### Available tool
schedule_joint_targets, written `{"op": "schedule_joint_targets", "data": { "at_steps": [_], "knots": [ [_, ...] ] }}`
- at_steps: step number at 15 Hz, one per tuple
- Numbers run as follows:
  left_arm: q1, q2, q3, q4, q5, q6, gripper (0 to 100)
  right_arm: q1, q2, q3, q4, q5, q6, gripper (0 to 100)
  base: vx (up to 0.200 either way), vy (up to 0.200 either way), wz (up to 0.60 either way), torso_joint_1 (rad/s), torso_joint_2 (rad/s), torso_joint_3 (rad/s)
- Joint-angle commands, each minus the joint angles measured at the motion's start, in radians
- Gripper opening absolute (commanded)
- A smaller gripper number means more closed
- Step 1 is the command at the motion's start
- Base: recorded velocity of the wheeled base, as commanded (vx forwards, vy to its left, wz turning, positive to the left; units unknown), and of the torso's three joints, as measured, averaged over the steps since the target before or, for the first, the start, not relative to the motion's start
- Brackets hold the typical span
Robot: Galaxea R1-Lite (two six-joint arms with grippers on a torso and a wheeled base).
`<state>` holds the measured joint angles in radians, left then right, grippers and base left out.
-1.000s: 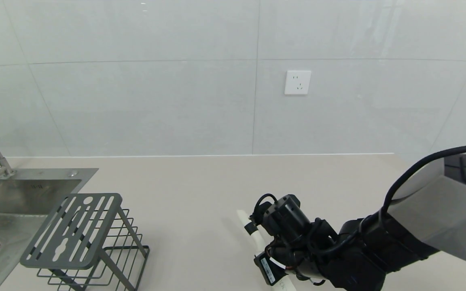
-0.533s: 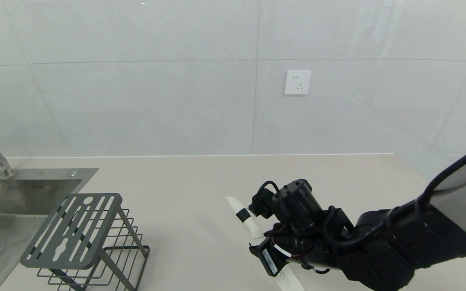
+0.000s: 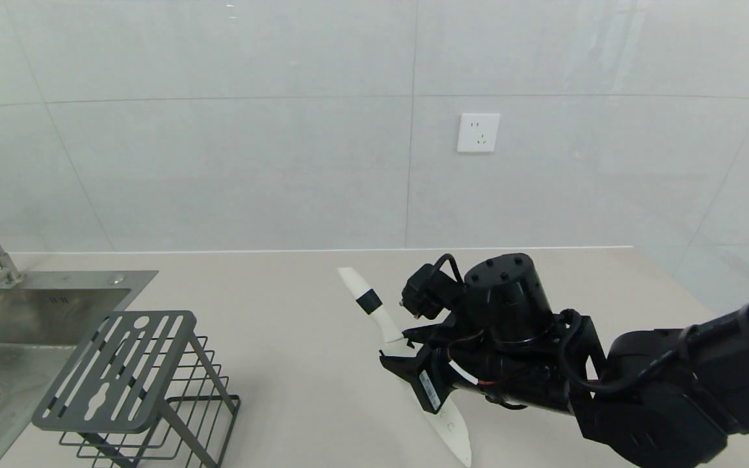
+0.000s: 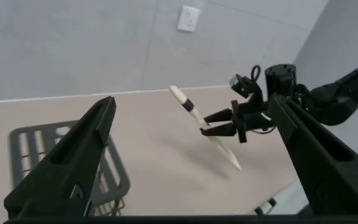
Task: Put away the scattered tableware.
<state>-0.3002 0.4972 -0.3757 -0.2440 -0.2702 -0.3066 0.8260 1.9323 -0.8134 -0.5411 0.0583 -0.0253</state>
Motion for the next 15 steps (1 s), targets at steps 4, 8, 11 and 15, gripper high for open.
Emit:
{"op": "schedule_joint_targets", "data": {
  "at_steps": [4, 8, 11, 15],
  "knots": [
    [-0.189, 0.481, -0.153, -0.116, -0.015, -0.091, 100, 0.002, -0.075, 0.01, -0.106, 0.051, 0.002, 0, 0.0, 0.0, 0.0, 0.0, 0.0, 0.0],
    [-0.231, 0.641, -0.218, -0.307, -0.015, -0.542, 100, 0.033, -0.096, 0.122, -0.312, 0.089, 0.004, 0, 0.0, 0.0, 0.0, 0.0, 0.0, 0.0],
    [-0.224, 0.715, -0.206, -0.325, -0.006, -0.568, 100, 0.078, -0.096, 0.132, -0.356, 0.084, 0.001, 0, 0.0, 0.0, 0.0, 0.0, 0.0, 0.0],
    [-0.218, 0.778, -0.193, -0.356, 0.003, -0.52, 100, 0.09, -0.095, 0.12, -0.356, 0.08, 0.002, 0, 0.0, 0.0, 0.0, 0.0, 0.0, 0.0]
  ]
}}
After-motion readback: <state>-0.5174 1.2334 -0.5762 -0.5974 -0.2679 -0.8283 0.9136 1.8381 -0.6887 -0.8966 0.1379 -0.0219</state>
